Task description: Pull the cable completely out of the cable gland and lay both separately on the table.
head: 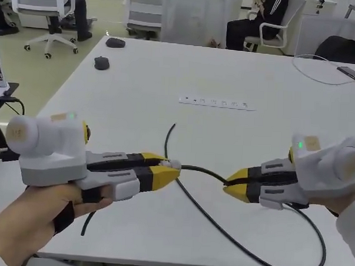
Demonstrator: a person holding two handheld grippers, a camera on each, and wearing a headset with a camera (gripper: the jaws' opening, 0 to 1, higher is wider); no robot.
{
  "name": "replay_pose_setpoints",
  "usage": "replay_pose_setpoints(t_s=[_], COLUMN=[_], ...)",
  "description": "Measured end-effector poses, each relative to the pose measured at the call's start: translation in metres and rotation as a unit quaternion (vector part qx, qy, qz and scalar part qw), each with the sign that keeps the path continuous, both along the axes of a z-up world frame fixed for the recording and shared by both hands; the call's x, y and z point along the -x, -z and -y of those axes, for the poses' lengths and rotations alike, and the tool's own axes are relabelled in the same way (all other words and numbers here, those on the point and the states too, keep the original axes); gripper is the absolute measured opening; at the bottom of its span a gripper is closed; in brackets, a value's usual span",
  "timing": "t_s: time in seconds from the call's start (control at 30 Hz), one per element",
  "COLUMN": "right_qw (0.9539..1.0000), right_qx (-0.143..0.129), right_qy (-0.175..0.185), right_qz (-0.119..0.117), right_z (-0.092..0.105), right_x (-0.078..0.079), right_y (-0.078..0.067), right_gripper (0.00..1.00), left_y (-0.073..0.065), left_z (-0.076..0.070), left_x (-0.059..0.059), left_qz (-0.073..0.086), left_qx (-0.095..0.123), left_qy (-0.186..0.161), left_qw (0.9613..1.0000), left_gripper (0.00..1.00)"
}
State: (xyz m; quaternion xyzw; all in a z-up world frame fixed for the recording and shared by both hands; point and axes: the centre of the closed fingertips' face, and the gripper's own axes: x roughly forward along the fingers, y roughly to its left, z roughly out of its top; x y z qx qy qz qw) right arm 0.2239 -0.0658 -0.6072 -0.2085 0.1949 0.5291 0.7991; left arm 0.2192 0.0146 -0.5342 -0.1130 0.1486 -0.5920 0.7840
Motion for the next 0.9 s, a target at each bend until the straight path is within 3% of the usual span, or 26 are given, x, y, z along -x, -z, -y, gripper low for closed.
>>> replay_pose_setpoints(t_s=[0.23,0.33,0.4,0.53,0.73,0.9], right_qw=[0.9995,0.9989,0.9992,0.9988,0.9941,0.9913], right_qx=[0.031,0.047,0.038,0.022,-0.012,-0.018], right_qy=[-0.005,-0.011,-0.014,-0.032,-0.085,-0.107], right_qz=[-0.007,0.001,0.008,0.031,0.066,0.075], right_z=[0.003,0.003,0.0,-0.012,-0.045,-0.057], right_x=[-0.001,-0.003,-0.004,-0.002,0.009,0.013], right_y=[0.008,0.008,0.001,-0.019,-0.053,-0.059], right_gripper=[0.05,0.11,0.16,0.17,0.17,0.15], left_y=[0.002,0.002,0.003,0.003,0.006,0.005], left_z=[0.005,0.009,0.008,0.007,0.01,0.01], left_x=[0.006,0.01,0.01,0.009,0.012,0.013], left_qz=[0.005,0.009,0.01,0.01,0.014,0.016], left_qx=[-0.007,-0.011,-0.014,-0.013,-0.023,-0.023], left_qy=[0.015,0.025,0.025,0.024,0.034,0.036], left_qw=[0.9998,0.9996,0.9995,0.9996,0.9991,0.9989], left_gripper=[0.16,0.16,0.16,0.16,0.16,0.16])
